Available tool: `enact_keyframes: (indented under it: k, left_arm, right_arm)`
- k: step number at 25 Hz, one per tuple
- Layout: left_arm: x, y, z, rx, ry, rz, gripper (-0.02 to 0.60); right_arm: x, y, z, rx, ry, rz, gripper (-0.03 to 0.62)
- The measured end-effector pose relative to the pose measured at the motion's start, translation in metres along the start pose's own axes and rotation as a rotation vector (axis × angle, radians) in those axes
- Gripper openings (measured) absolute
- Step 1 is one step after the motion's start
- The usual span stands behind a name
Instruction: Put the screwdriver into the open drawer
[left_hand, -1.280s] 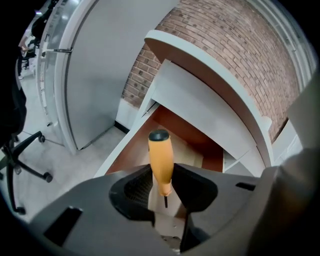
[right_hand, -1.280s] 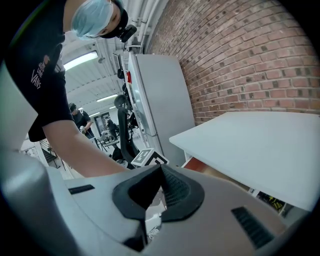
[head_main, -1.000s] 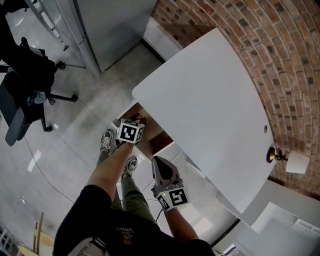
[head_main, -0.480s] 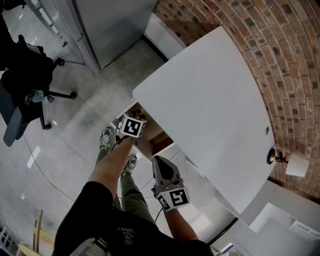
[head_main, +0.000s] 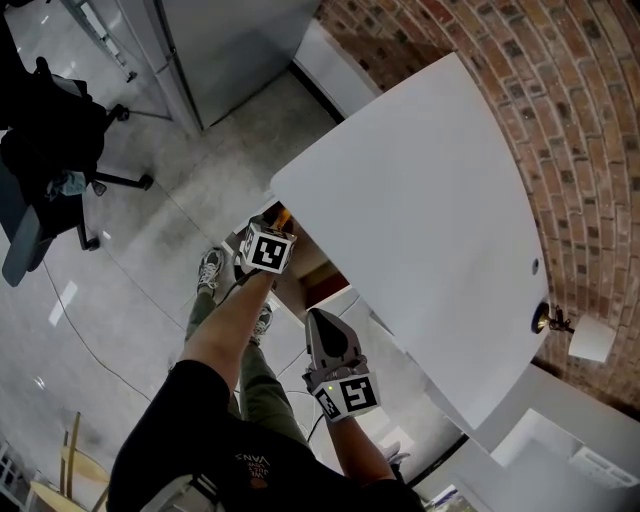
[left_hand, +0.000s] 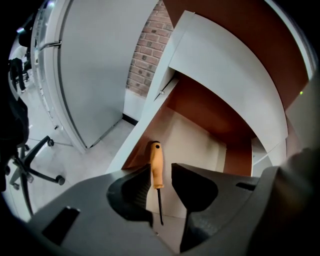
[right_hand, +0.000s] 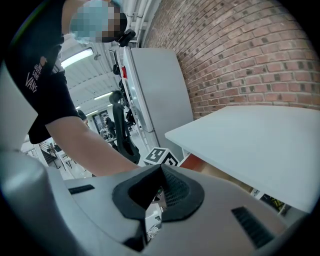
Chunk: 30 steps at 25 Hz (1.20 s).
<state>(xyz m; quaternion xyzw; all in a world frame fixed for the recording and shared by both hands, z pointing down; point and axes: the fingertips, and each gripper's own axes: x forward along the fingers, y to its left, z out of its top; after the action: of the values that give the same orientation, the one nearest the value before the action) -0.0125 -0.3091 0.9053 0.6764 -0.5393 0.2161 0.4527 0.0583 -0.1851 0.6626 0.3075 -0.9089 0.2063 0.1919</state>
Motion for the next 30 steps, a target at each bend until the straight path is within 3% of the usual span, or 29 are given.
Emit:
enact_keyframes:
  k: [14, 20, 25, 30]
  left_arm:
    - [-0.016, -0.006, 0.002, 0.024, -0.059, -0.041, 0.121]
    - [-0.052, -0.012, 0.007, 0.037, -0.075, -0.053, 0.118]
    - [-0.080, -0.021, 0.008, 0.060, -0.104, -0.068, 0.027]
    - [-0.117, -0.032, 0.015, 0.077, -0.160, -0.079, 0.011]
  right_arm:
    - [-0.007, 0.003, 0.006, -0.006, -0.007, -0.005, -0.005]
    - [-0.017, 0.006, 0.014, -0.017, -0.025, -0.009, -0.005]
    - [-0.026, 0.012, 0.023, -0.026, -0.046, -0.010, -0.005]
    - [-0.039, 0.020, 0.034, -0.039, -0.067, -0.006, -0.005]
